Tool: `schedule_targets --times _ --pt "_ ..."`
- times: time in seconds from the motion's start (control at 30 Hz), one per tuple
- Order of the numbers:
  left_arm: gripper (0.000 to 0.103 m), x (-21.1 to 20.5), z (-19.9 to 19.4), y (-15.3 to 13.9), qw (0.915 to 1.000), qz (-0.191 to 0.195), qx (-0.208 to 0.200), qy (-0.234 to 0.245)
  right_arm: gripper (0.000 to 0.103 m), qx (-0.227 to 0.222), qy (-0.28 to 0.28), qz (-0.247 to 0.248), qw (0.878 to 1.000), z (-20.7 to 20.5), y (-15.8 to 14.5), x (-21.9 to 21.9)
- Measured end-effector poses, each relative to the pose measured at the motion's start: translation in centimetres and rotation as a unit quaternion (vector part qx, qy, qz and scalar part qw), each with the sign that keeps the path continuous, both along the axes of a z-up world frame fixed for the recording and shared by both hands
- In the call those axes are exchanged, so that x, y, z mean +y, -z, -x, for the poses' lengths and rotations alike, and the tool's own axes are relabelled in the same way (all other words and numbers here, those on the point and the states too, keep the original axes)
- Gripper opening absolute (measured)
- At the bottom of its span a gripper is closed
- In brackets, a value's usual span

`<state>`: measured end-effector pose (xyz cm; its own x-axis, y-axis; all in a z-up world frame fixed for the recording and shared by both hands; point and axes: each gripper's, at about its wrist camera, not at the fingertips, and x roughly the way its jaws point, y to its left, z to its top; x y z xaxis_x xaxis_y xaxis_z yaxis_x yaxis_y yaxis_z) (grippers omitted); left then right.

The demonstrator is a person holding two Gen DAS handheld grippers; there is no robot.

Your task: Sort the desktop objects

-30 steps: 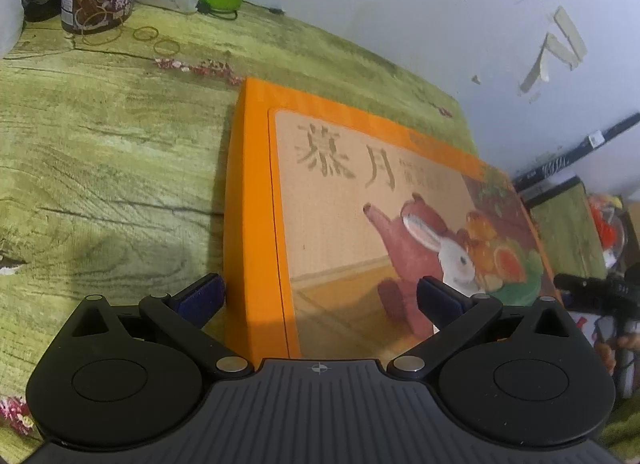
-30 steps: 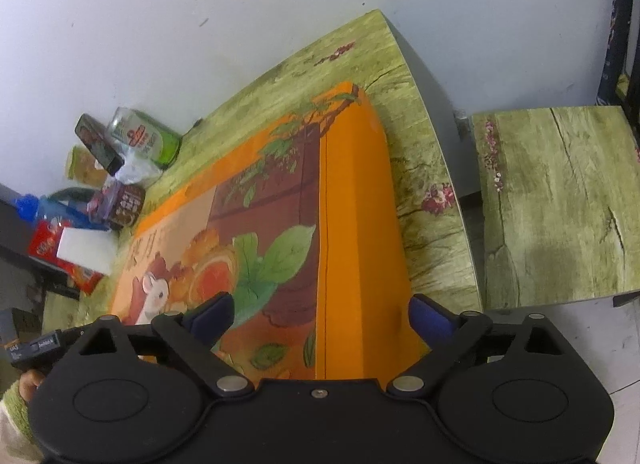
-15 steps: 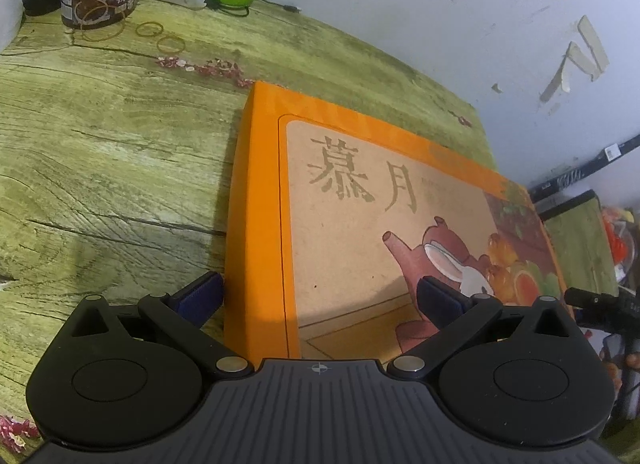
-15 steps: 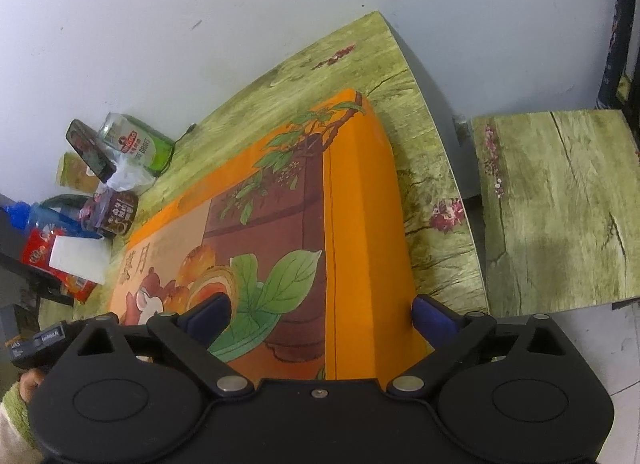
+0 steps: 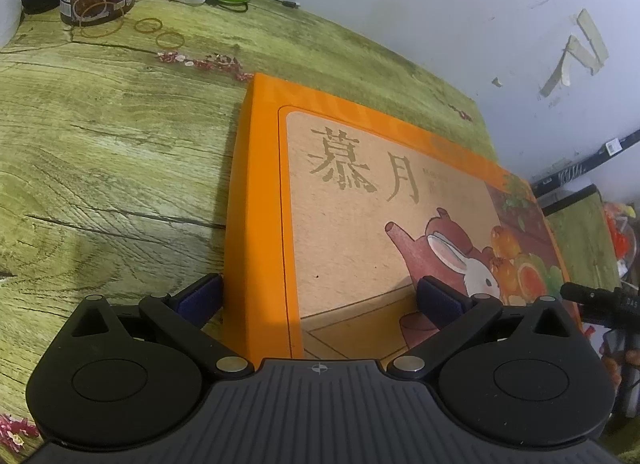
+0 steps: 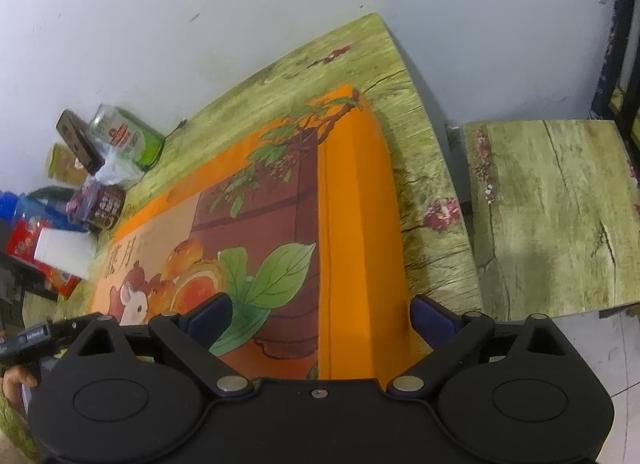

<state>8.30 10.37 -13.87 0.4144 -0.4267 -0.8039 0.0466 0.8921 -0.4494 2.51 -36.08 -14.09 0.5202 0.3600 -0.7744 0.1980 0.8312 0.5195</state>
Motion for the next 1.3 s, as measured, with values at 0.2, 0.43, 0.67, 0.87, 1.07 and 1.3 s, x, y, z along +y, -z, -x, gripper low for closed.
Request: schedule_targets --times 0.2,0.43,0.67,0.87,1.07,1.3 --pt "0.103 0.0 0.3 0.1 1.0000 0.002 -0.006 0.001 0.090 -0.001 -0.009 0.000 1.000 0.3 0.3 0.3" --pt "0.103 -0.2 0.5 -0.3 0.9999 0.001 -0.009 0.003 0.089 -0.018 -0.012 0.023 1.000 0.8 -0.3 1.1" --pt "0.103 -0.4 0.7 -0.6 0.9999 0.001 -0.012 0.008 0.089 -0.036 -0.011 0.028 0.999 1.3 -1.0 1.1" --pt "0.103 -0.1 1.0 -0.9 0.9997 0.007 -0.020 0.012 0.089 -0.050 -0.012 0.033 0.998 1.5 -1.7 1.1" --pt "0.103 0.3 1.3 -1.2 0.9996 0.011 -0.023 0.011 0.089 -0.066 -0.019 0.042 0.997 1.5 -2.4 1.6" --pt "0.103 0.8 1.6 -1.6 0.9996 0.012 -0.023 0.012 0.089 -0.086 -0.027 0.047 0.995 1.8 -3.2 2.3"
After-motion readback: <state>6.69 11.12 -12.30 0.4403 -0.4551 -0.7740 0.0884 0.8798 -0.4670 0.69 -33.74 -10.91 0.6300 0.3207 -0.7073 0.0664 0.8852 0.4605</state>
